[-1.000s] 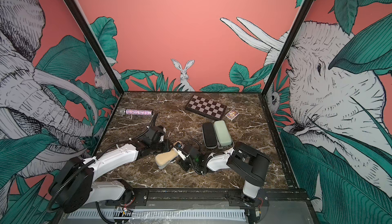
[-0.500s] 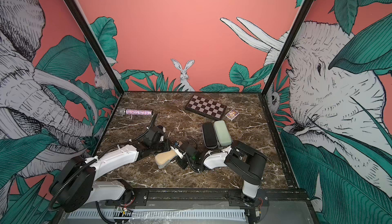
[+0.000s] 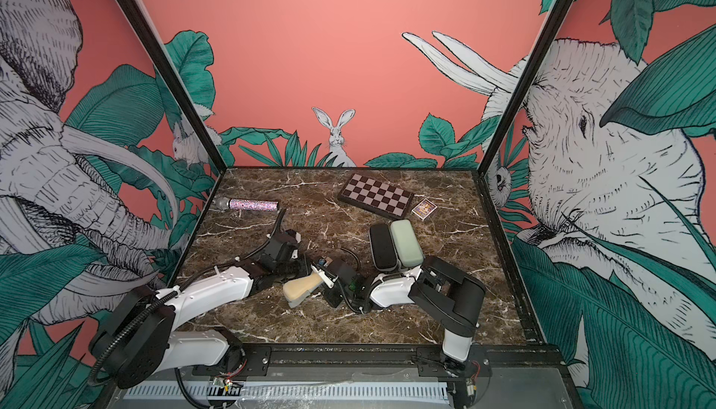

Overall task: Put umbrellas into zippered umbrella sleeves
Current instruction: Zip the zipper on the umbrella sleeve.

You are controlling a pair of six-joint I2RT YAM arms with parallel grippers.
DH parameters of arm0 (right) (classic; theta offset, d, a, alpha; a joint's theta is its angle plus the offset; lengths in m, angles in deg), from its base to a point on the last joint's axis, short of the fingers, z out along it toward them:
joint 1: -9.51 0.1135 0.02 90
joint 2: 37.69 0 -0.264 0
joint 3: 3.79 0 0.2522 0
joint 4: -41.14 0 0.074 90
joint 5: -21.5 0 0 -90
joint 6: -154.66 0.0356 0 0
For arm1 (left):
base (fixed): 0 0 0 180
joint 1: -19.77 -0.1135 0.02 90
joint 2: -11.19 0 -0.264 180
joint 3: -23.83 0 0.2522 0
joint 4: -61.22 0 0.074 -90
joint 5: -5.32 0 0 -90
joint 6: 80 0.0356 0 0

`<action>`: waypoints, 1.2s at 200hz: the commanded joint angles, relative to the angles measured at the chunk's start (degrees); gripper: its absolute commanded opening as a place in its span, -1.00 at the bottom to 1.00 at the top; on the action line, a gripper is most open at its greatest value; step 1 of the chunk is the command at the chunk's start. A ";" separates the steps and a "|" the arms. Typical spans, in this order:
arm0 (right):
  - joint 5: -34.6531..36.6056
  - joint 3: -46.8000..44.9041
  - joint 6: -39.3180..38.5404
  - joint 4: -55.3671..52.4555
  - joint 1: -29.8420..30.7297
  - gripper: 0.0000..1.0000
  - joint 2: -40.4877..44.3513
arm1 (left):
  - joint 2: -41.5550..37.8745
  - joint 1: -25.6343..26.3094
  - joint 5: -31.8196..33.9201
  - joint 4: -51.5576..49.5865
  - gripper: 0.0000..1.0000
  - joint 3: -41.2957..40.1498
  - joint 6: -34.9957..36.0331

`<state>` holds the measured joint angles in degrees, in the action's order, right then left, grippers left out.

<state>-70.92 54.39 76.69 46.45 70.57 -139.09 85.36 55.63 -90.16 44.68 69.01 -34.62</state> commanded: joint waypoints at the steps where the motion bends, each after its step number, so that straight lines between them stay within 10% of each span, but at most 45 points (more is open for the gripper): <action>1: 1.98 -1.28 0.66 2.40 -2.94 -1.00 1.43 | 2.25 0.18 1.34 -6.00 -0.47 -3.32 -0.90; 58: -2.30 -1.31 0.13 1.32 -8.94 -1.00 2.58 | 3.68 0.20 0.34 -6.25 -0.38 -1.93 0.28; 114: -8.04 1.11 7.34 -3.08 -8.17 -1.00 1.94 | -6.10 -0.40 -2.91 -17.33 0.98 7.02 6.21; 240: -19.43 9.80 16.68 -9.73 -6.29 -1.00 -3.73 | -9.39 3.28 -3.69 -22.81 0.96 -0.29 9.32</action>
<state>-88.07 62.54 91.49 35.80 64.28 -141.91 77.62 58.29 -95.10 24.06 70.52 -25.81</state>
